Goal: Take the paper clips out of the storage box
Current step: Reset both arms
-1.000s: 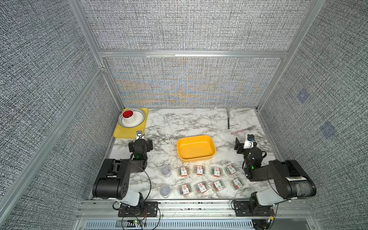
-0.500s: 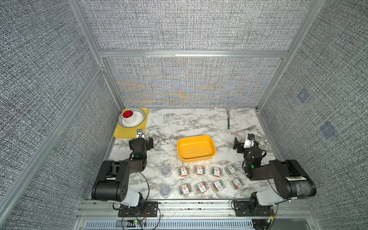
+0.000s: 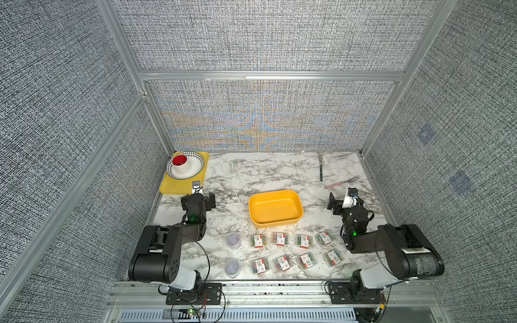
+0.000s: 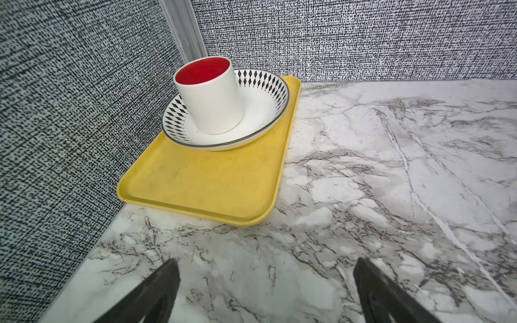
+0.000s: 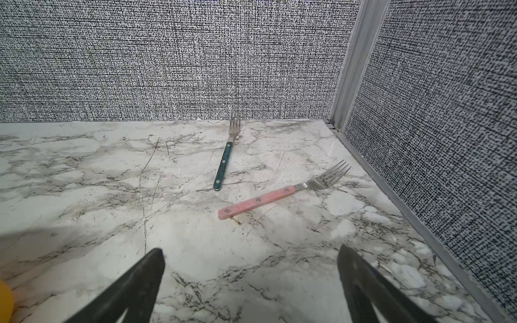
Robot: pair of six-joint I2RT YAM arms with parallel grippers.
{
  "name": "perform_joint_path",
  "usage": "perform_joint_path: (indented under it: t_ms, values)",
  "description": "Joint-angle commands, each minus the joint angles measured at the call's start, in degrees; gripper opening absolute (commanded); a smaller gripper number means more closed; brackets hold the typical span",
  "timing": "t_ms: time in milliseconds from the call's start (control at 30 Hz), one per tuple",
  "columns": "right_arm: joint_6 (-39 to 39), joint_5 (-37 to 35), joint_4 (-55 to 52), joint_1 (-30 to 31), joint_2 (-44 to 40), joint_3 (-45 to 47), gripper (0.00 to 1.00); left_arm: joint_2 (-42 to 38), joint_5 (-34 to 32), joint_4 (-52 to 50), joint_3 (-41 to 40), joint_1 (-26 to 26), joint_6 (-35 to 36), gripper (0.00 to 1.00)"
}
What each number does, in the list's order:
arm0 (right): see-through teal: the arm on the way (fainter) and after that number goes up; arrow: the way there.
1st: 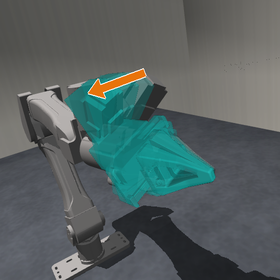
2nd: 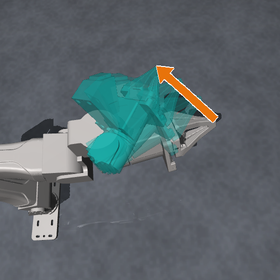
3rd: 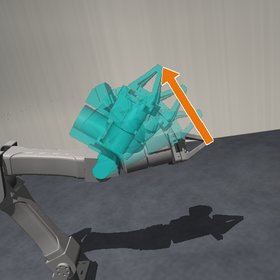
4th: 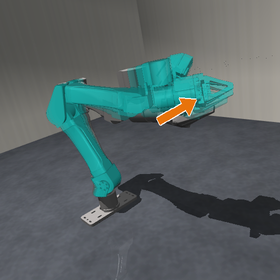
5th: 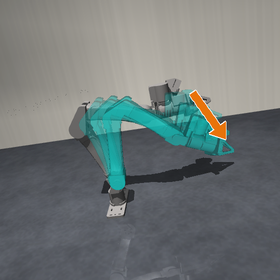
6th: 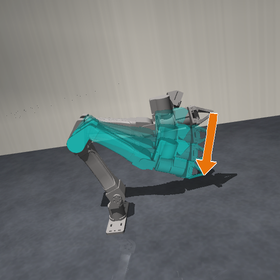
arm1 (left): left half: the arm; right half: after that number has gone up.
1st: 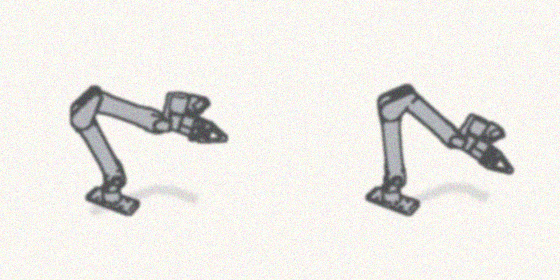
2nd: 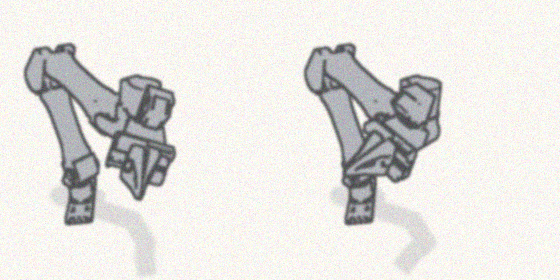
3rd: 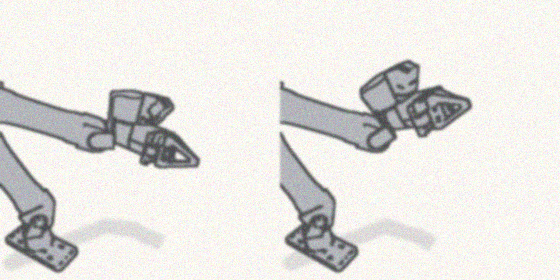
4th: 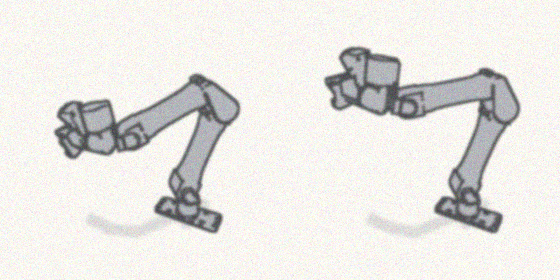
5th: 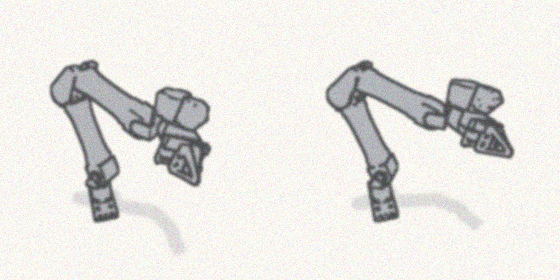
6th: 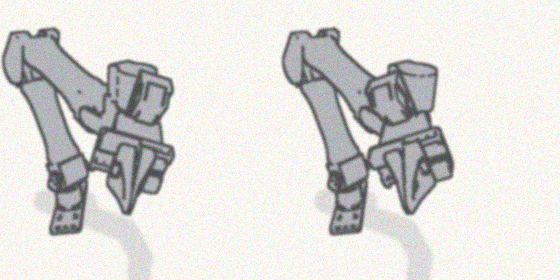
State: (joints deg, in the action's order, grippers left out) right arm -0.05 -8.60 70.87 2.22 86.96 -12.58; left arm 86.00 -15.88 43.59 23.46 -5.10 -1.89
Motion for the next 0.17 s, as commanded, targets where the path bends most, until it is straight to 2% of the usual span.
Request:
perform_joint_path:
  t_ms: [0, 133]
  values:
    - [0.2, -0.3, 0.3, 0.1, 0.0, -0.2, 0.99, -0.2, 0.5, 0.4, 0.3, 0.0, 0.1, 1.00]
    - [0.2, -0.3, 0.4, 0.0, -0.1, 0.0, 0.99, -0.2, 0.5, 0.4, 0.3, 0.0, 0.1, 1.00]
